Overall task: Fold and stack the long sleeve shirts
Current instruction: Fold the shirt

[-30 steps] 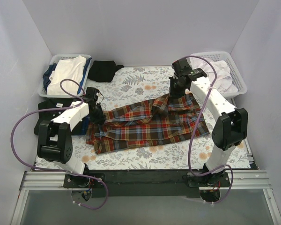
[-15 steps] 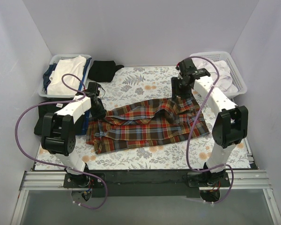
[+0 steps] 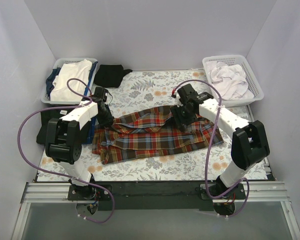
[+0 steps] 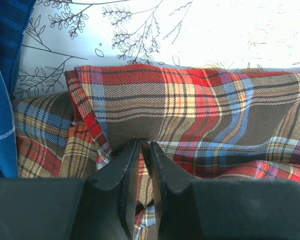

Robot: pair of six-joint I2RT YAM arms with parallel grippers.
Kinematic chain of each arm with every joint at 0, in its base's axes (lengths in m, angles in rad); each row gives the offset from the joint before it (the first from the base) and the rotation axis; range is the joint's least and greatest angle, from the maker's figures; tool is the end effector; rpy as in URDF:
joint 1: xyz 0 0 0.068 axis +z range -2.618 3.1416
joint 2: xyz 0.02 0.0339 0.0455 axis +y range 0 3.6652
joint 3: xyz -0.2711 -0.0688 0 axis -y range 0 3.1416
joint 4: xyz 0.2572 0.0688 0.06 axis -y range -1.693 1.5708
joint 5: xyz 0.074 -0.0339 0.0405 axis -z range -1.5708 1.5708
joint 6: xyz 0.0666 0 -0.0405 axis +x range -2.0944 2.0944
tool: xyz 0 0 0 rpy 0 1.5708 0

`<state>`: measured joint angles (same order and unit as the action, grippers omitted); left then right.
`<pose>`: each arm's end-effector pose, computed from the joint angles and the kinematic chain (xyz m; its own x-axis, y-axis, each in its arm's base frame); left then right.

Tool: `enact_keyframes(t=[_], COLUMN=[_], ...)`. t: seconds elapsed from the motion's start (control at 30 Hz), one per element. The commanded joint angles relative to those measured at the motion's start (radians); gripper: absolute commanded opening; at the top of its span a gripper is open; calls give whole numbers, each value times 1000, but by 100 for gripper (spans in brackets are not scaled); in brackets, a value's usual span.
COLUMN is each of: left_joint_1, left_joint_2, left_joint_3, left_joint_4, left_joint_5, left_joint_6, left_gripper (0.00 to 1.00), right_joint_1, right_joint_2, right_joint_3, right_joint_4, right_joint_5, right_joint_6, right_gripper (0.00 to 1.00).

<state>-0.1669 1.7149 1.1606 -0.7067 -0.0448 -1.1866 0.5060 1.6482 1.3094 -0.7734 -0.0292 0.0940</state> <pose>0.3476 -0.0555 0.1636 -0.4934 -0.8561 -0.1538 -0.8135 0.5168 -0.2667 0.3189 0.1790 0.2288 -0.8274 -0.3512 -0.4383 -0.4200 0.9050 0.0676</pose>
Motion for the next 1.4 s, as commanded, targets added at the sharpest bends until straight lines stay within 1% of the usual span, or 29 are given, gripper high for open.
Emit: enact_keyframes(t=[0.0, 0.1, 0.17, 0.3, 0.4, 0.43, 0.5, 0.57, 0.63, 0.67, 0.73, 0.83, 0.93, 0.97, 1.17, 1.23, 1.27, 1.37], left_joint_1=[1, 1, 1, 1, 1, 1, 1, 0, 3, 1, 1, 1, 1, 1, 1, 1, 3, 1], left_joint_2=[-15, -18, -20, -26, -32, -35, -37, -37, -37, -37, -37, -43, -58, -61, -86, -87, -89, -95], left_joint_3=[24, 17, 14, 13, 11, 11, 8, 5, 5, 7, 8, 11, 10, 10, 13, 11, 8, 2], left_joint_4=[3, 7, 7, 3, 3, 3, 3, 4, 6, 6, 6, 0, -4, -4, -7, -7, -8, -5], left_joint_5=[8, 23, 26, 26, 17, 19, 17, 20, 22, 22, 20, 10, -4, -9, -29, -33, -35, -40], left_joint_6=[-8, -11, -15, -15, -11, -10, -11, -11, -10, -10, -7, -5, -5, -5, -7, -5, -7, -7], left_gripper=[15, 15, 15, 15, 15, 15, 15, 15, 12, 11, 8, 5, 3, 3, 1, 1, 1, 1], right_joint_1=[-1, -1, -1, 0, -1, -1, -3, -3, -4, -4, -3, -4, -4, -4, -4, -4, -4, -4], right_joint_2=[2, 41, 68, 143, 156, 156, 153, 151, 156, 157, 153, 111, 12, -48, -285, -330, -370, -450], right_joint_3=[-24, -25, -16, 10, -4, -13, -24, -39, -42, -41, -33, -10, -22, -30, -85, -82, -79, -75], right_joint_4=[94, 160, 193, 226, 238, 238, 246, 250, 253, 252, 238, 200, 146, 117, 36, 5, -6, -27], right_joint_5=[176, 267, 294, 243, 224, 227, 227, 229, 235, 236, 241, 255, 261, 261, 246, 236, 227, 137], right_joint_6=[-13, -4, -2, -14, -10, -8, -5, -4, -4, 0, 10, 15, 10, 0, -16, -17, -23, -68], right_gripper=[64, 64, 64, 61, 56, 52, 48, 40, 31, 17, 1, 1, 1, 1, 1, 1, 1, 1])
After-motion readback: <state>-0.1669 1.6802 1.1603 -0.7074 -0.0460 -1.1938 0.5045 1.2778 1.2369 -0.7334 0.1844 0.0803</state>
